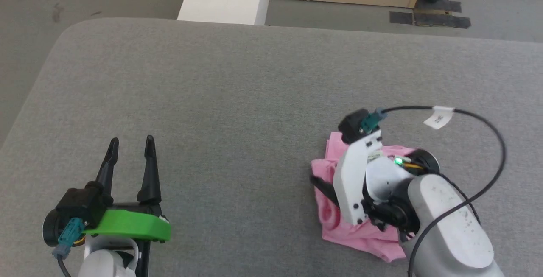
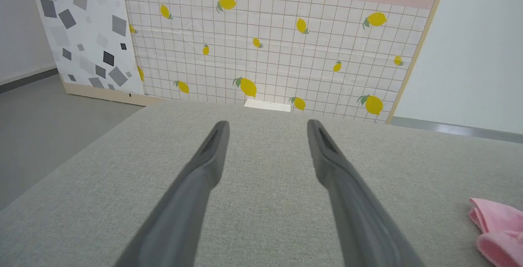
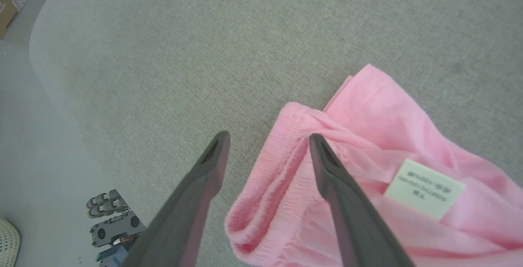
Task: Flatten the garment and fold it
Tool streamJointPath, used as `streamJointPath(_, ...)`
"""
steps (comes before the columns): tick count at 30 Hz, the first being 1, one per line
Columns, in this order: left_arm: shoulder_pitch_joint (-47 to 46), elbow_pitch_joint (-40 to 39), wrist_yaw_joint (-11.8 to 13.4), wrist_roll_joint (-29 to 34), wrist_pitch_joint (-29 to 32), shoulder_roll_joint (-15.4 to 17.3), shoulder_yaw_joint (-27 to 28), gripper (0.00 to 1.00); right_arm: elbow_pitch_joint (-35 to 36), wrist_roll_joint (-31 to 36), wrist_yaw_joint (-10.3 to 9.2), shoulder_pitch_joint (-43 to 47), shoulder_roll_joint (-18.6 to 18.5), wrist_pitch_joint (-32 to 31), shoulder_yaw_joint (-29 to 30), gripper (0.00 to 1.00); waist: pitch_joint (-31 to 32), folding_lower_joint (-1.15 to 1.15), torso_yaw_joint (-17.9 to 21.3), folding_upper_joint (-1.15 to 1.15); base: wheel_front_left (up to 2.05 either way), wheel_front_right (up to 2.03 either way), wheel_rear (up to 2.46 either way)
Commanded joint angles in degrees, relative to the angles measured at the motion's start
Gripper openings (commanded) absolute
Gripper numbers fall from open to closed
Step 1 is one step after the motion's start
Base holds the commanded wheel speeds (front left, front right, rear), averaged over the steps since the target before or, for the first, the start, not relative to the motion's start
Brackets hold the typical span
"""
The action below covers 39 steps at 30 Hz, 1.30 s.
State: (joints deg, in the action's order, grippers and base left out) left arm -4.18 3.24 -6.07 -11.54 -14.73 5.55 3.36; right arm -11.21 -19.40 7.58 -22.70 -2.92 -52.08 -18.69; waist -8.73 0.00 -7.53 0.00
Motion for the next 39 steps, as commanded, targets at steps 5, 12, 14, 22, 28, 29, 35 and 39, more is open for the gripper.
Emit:
streamJointPath(5,0.34,-0.59,-0.48,1.35,-0.27,0.08,0.83,1.00,10.13,-0.24,-0.09,-0.71,0.03,4.41,6.13,1.00,1.38,0.00,3.46,0.00,0.00,0.00,0.00)
streamJointPath(12,0.98,-1.81,-0.44,1.75,-0.27,0.10,1.92,1.00,16.72,10.07,-0.09,8.76,0.03,1.85,17.33,1.00,1.36,0.00,5.39,0.00,0.00,0.00,0.00)
streamJointPath(14,1.07,-2.25,-0.40,1.87,-0.27,0.14,2.35,1.00,16.65,11.91,-0.09,12.03,0.03,0.75,18.16,1.00,1.00,0.00,5.65,0.00,0.00,0.00,0.00)
streamJointPath(22,0.79,-2.97,-0.39,2.12,-0.27,0.38,3.90,1.00,10.01,12.41,-0.09,15.80,0.03,4.08,16.03,1.00,-0.69,0.00,5.68,0.00,0.00,0.00,0.00)
streamJointPath(28,0.84,-2.91,-0.51,2.44,-0.27,0.19,4.00,1.00,2.17,13.05,-0.09,13.11,0.04,9.27,14.70,1.00,-1.24,0.00,5.26,0.00,0.00,0.00,0.00)
streamJointPath(29,0.83,-2.87,-0.53,2.47,-0.27,0.21,4.08,1.00,1.14,12.80,-0.09,12.77,0.04,9.69,14.52,1.00,-1.29,0.00,5.28,0.00,0.00,0.00,0.00)
streamJointPath(35,1.03,-3.21,-0.42,2.69,-0.27,0.23,4.93,1.00,-2.62,11.89,-0.09,9.82,0.04,11.50,12.45,0.00,-1.97,0.00,7.19,0.00,0.00,0.00,0.00)
streamJointPath(39,1.67,-4.75,-0.14,2.57,-0.27,0.33,6.17,1.00,-1.91,10.86,-0.09,7.40,-1.55,10.77,9.25,0.00,-3.30,0.00,11.44,0.00,0.00,0.00,0.00)
